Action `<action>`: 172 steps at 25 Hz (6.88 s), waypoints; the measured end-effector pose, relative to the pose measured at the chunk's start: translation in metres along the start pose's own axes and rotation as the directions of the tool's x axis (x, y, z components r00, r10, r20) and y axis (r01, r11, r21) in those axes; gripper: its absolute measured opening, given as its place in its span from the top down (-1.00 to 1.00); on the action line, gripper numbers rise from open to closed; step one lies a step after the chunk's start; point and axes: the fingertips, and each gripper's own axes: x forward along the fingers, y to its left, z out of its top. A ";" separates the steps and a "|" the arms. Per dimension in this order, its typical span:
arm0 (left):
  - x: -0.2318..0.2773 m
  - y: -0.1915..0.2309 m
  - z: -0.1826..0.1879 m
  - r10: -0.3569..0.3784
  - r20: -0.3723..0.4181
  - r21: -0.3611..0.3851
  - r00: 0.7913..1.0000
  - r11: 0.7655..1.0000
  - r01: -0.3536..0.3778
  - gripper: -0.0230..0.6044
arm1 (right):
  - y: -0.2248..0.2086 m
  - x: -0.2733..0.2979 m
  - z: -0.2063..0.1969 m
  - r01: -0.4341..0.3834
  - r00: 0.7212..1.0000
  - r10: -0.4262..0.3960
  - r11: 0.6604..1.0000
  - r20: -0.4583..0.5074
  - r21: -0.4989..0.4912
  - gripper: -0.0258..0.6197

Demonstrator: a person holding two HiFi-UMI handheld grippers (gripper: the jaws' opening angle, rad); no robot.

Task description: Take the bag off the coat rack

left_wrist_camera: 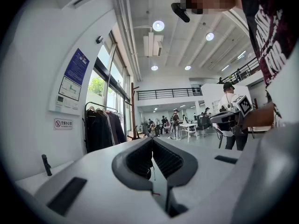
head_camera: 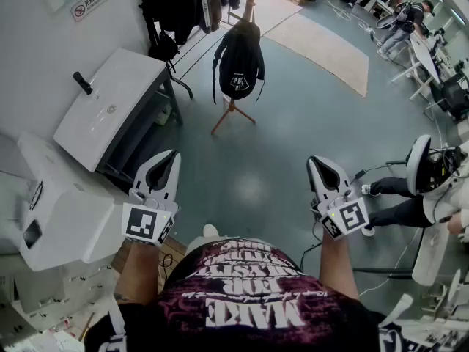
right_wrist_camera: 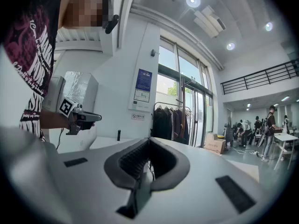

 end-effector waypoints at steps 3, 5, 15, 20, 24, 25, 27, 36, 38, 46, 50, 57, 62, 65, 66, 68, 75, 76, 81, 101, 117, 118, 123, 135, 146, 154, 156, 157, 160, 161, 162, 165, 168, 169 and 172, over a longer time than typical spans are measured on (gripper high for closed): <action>-0.003 -0.013 0.009 0.018 0.010 0.009 1.000 1.000 -0.018 0.90 | 0.001 -0.011 0.003 -0.027 1.000 0.027 1.000 -0.004 0.004 0.90; -0.003 -0.025 0.016 0.026 0.020 0.021 0.999 0.999 -0.027 0.90 | 0.001 -0.019 0.004 -0.047 0.999 0.047 0.999 -0.010 -0.002 0.89; -0.011 -0.093 0.006 0.058 -0.026 -0.028 0.998 0.998 -0.058 0.89 | -0.018 -0.076 -0.020 -0.076 0.996 0.075 0.997 -0.051 -0.009 0.71; -0.022 -0.114 -0.003 0.044 -0.056 -0.012 0.997 0.999 -0.045 0.68 | -0.025 -0.094 -0.030 -0.065 0.996 0.066 0.998 -0.060 0.016 0.70; -0.022 -0.106 -0.001 0.017 -0.063 -0.010 0.998 1.000 -0.018 0.67 | -0.021 -0.093 -0.028 -0.032 0.998 0.034 0.998 -0.048 0.049 0.70; -0.022 -0.099 0.002 0.014 -0.061 -0.008 0.998 1.000 -0.014 0.67 | -0.019 -0.090 -0.027 -0.025 0.999 0.027 0.998 -0.044 0.056 0.70; -0.024 -0.086 0.010 0.010 -0.052 0.003 0.999 1.000 -0.010 0.67 | -0.012 -0.083 -0.020 -0.023 0.999 0.025 0.998 -0.033 0.062 0.70; -0.055 -0.035 0.009 0.005 -0.022 0.018 1.000 1.000 -0.005 0.67 | 0.028 -0.053 0.006 0.010 1.000 -0.011 0.998 0.010 0.057 0.68; -0.059 -0.027 0.005 -0.002 -0.030 0.015 1.000 1.000 0.003 0.67 | 0.035 -0.049 0.006 0.019 1.000 -0.020 0.998 0.007 0.055 0.66; -0.062 -0.002 -0.017 -0.001 -0.056 -0.030 0.998 1.000 -0.001 0.67 | 0.048 -0.027 -0.008 0.012 1.000 -0.010 0.997 -0.029 0.070 0.64; -0.046 0.008 -0.016 0.006 -0.048 -0.035 0.999 0.999 -0.008 0.67 | 0.039 -0.009 -0.006 -0.001 1.000 0.002 0.997 -0.016 0.075 0.64; -0.002 0.028 -0.008 0.024 -0.024 -0.033 0.999 0.999 -0.024 0.67 | 0.006 0.030 -0.008 -0.023 1.000 0.024 0.996 -0.008 0.092 0.64; 0.036 0.040 -0.007 0.033 -0.026 -0.035 0.999 0.999 -0.034 0.67 | -0.018 0.062 -0.009 -0.050 0.999 0.051 0.995 -0.007 0.091 0.64; 0.057 0.043 -0.008 0.039 -0.035 -0.025 0.999 0.999 -0.040 0.67 | -0.035 0.076 -0.010 -0.057 0.998 0.057 0.994 0.003 0.093 0.64; 0.065 0.044 -0.009 0.038 -0.039 -0.023 0.999 0.999 -0.039 0.67 | -0.041 0.080 -0.011 -0.058 0.998 0.057 0.994 0.007 0.094 0.64; 0.080 0.043 -0.011 0.029 -0.049 -0.017 0.998 0.999 -0.030 0.67 | -0.054 0.087 -0.013 -0.059 0.998 0.058 0.993 0.012 0.102 0.64; 0.135 0.039 -0.001 0.006 -0.048 0.020 0.999 1.000 -0.005 0.67 | -0.094 0.108 -0.022 -0.074 0.997 0.071 0.987 0.026 0.143 0.64; 0.141 0.039 0.001 0.007 -0.048 0.025 0.999 1.000 -0.005 0.67 | -0.100 0.111 -0.022 -0.076 0.997 0.072 0.986 0.030 0.146 0.64; 0.172 0.038 0.003 0.026 -0.049 0.030 0.998 0.999 -0.025 0.67 | -0.134 0.121 -0.022 -0.087 0.996 0.083 0.985 0.030 0.146 0.64; 0.222 0.024 -0.010 0.089 -0.104 0.013 0.991 0.996 -0.088 0.67 | -0.186 0.154 -0.041 -0.191 0.981 0.191 0.964 0.020 0.186 0.64; 0.265 0.057 -0.009 0.028 -0.075 0.030 0.997 0.999 -0.026 0.67 | -0.198 0.186 -0.036 -0.131 0.991 0.129 0.975 0.019 0.180 0.65; 0.267 0.061 -0.008 0.029 -0.072 0.028 0.997 0.999 -0.027 0.67 | -0.198 0.190 -0.035 -0.131 0.991 0.130 0.975 0.018 0.177 0.65; 0.279 0.080 -0.010 0.020 -0.068 0.020 0.998 1.000 -0.018 0.67 | -0.203 0.216 -0.030 -0.126 0.992 0.127 0.979 0.005 0.162 0.67; 0.325 0.128 -0.022 0.014 -0.084 0.001 0.996 1.000 -0.014 0.67 | -0.221 0.282 -0.028 -0.129 0.991 0.133 0.980 -0.017 0.152 0.70; 0.369 0.162 -0.026 -0.037 -0.078 -0.006 0.996 0.999 0.037 0.67 | -0.235 0.323 -0.024 -0.107 0.993 0.113 0.983 -0.033 0.146 0.71; 0.390 0.195 -0.026 -0.065 -0.060 -0.013 0.996 0.998 0.065 0.67 | -0.237 0.361 -0.018 -0.093 0.995 0.099 0.987 -0.035 0.133 0.71; 0.394 0.201 -0.028 -0.075 -0.060 -0.011 0.995 0.997 0.074 0.67 | -0.234 0.368 -0.016 -0.095 0.995 0.099 0.988 -0.029 0.126 0.71; 0.396 0.203 -0.030 -0.081 -0.064 -0.009 0.995 0.997 0.081 0.67 | -0.233 0.371 -0.016 -0.093 0.995 0.097 0.988 -0.028 0.125 0.71; 0.404 0.206 -0.036 -0.100 -0.081 -0.013 0.992 0.995 0.100 0.67 | -0.231 0.375 -0.021 -0.085 0.995 0.090 0.988 -0.039 0.129 0.71; 0.407 0.205 -0.036 -0.106 -0.083 -0.016 0.991 0.994 0.105 0.67 | -0.232 0.376 -0.022 -0.084 0.995 0.090 0.988 -0.042 0.129 0.71; 0.410 0.205 -0.036 -0.113 -0.083 -0.018 0.990 0.994 0.112 0.67 | -0.234 0.376 -0.022 -0.082 0.995 0.088 0.988 -0.042 0.129 0.71; 0.423 0.202 -0.037 -0.127 -0.088 -0.014 0.988 0.992 0.126 0.67 | -0.243 0.380 -0.022 -0.074 0.996 0.080 0.988 -0.041 0.132 0.71; 0.437 0.202 -0.040 -0.122 -0.105 -0.019 0.987 0.992 0.121 0.67 | -0.252 0.387 -0.025 -0.075 0.996 0.082 0.987 -0.038 0.142 0.71; 0.442 0.202 -0.040 -0.119 -0.108 -0.020 0.987 0.993 0.118 0.67 | -0.256 0.390 -0.027 -0.080 0.996 0.087 0.986 -0.036 0.145 0.71; 0.454 0.203 -0.040 -0.108 -0.113 -0.020 0.988 0.994 0.106 0.67 | -0.267 0.404 -0.033 -0.102 0.993 0.109 0.982 -0.036 0.159 0.71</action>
